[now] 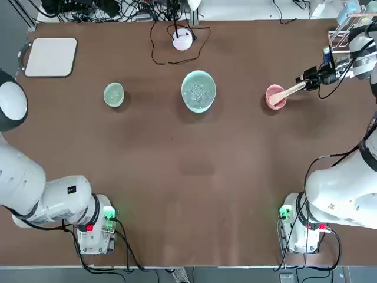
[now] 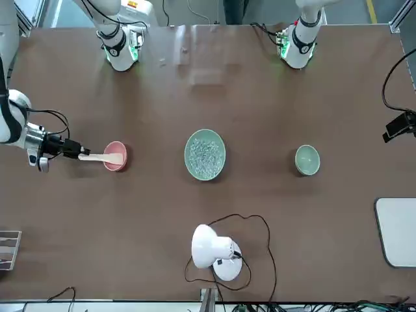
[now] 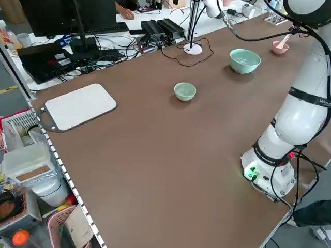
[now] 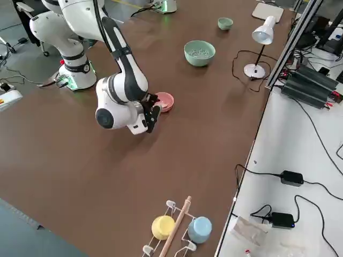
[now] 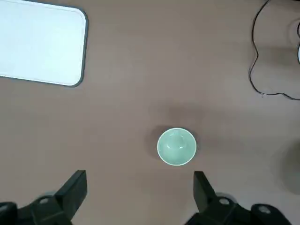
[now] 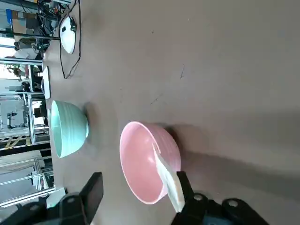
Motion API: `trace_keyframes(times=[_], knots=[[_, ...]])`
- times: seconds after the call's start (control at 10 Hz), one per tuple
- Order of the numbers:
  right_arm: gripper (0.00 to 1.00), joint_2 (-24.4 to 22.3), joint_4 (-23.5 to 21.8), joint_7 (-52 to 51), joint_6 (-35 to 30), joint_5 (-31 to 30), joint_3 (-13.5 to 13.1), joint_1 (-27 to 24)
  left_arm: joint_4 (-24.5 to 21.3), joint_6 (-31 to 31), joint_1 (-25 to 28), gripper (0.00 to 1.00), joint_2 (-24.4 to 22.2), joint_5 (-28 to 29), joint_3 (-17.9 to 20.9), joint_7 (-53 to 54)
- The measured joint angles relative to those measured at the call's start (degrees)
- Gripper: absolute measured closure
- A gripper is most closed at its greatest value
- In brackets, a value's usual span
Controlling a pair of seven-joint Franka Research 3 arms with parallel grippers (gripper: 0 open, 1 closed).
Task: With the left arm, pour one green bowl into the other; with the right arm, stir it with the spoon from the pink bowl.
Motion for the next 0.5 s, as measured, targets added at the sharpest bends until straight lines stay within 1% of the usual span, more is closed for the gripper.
trace_keyframes(times=[0.1, 0.2, 0.3, 0.4, 0.5], knots=[[0.23, 0.17, 0.17, -0.05, 0.10, 0.01, 0.02, 0.00, 0.00, 0.00, 0.00, 0.00, 0.00, 0.00, 0.00, 0.00], [0.22, 0.42, 0.41, -0.06, 0.19, 0.03, 0.03, 0.00, 0.00, 0.00, 0.00, 0.00, 0.00, 0.00, 0.00, 0.00], [0.18, 0.77, 0.63, -0.10, 0.28, 0.04, 0.06, 0.00, 0.00, 0.00, 0.00, 0.00, 0.00, 0.00, 0.00, 0.00], [0.09, 1.16, 0.87, -0.32, 0.38, 0.06, 0.08, 0.00, 0.00, 0.00, 0.00, 0.00, 0.00, 0.00, 0.00, 0.00], [0.06, 1.36, 1.11, -0.45, 0.40, 0.07, 0.11, 0.01, 0.00, 0.00, 0.00, 0.00, 0.00, 0.00, 0.00, 0.00]])
